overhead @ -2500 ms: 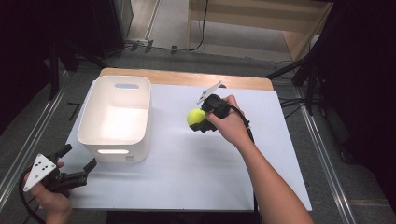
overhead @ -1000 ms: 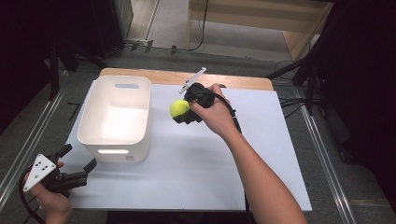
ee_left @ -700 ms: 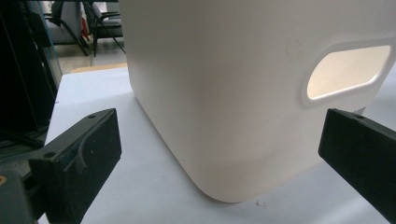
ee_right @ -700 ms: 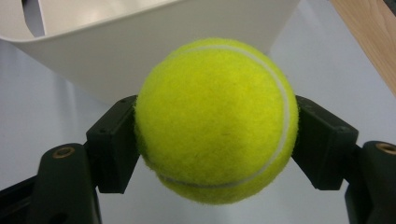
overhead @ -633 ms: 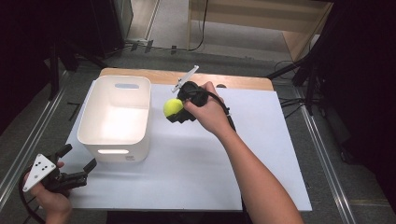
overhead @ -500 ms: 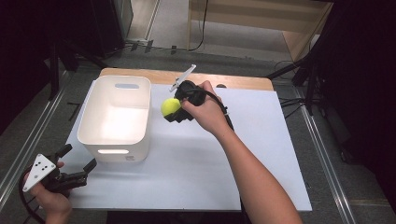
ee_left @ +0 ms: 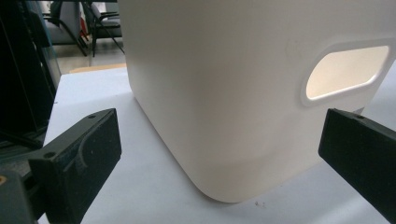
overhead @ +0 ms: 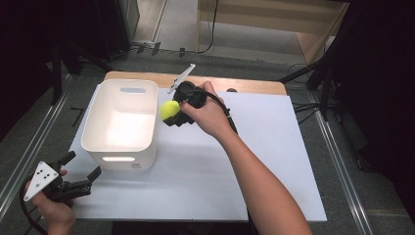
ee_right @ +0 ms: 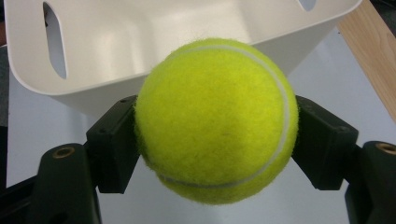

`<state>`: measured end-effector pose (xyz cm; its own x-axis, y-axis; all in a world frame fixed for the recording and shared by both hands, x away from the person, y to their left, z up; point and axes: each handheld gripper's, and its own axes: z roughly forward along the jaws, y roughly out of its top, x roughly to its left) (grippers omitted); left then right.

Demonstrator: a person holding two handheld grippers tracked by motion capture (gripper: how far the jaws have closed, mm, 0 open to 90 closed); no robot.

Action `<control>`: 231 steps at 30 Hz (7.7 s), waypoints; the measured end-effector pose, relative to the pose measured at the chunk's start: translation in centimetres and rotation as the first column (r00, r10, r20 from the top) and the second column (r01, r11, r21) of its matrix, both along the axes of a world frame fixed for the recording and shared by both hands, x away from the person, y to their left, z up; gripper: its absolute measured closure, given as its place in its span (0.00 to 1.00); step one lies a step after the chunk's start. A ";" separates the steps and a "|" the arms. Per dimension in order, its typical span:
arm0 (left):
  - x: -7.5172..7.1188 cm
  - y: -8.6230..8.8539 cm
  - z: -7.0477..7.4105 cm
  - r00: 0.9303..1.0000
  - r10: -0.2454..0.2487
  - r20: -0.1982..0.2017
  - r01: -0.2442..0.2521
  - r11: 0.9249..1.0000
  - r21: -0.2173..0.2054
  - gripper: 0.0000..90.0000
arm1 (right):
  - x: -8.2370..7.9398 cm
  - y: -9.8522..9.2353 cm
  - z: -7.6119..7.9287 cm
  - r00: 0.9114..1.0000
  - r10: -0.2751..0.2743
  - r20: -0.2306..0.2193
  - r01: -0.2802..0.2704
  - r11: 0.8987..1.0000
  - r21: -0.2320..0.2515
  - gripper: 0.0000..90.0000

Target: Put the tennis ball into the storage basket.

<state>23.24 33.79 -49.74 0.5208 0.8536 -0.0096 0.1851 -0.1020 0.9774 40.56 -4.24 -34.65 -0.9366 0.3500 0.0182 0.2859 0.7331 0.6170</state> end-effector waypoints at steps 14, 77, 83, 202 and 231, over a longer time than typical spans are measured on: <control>0.0 0.0 0.0 1.000 0.001 -0.001 -0.001 1.000 -0.002 0.00 | 0.0 2.1 1.2 1.000 0.025 0.010 -0.025 1.000 0.005 0.26; 0.0 0.0 0.0 1.000 -0.006 0.001 0.006 1.000 -0.010 0.00 | -0.6 9.3 -2.3 0.992 0.123 -0.018 -0.125 0.985 -0.121 0.24; 0.1 0.0 0.0 1.000 -0.006 0.002 0.006 1.000 -0.008 0.00 | -0.8 9.2 -2.1 0.993 0.119 -0.013 -0.120 0.988 -0.099 0.12; 0.0 -0.1 0.0 1.000 0.000 -0.003 0.000 1.000 0.016 0.00 | -10.5 -22.2 -10.9 0.911 -0.412 0.022 0.388 0.874 0.293 0.01; 0.1 -0.2 0.0 1.000 0.000 -0.003 0.000 1.000 0.027 0.00 | -17.6 -30.7 -16.0 0.807 -0.591 -0.008 0.529 0.715 0.458 0.01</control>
<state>23.32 33.57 -49.78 0.5206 0.8537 0.0121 0.1881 -0.1285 0.9737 22.99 -34.91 -50.67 -0.5752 0.7970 0.1843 0.4550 0.1245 0.8817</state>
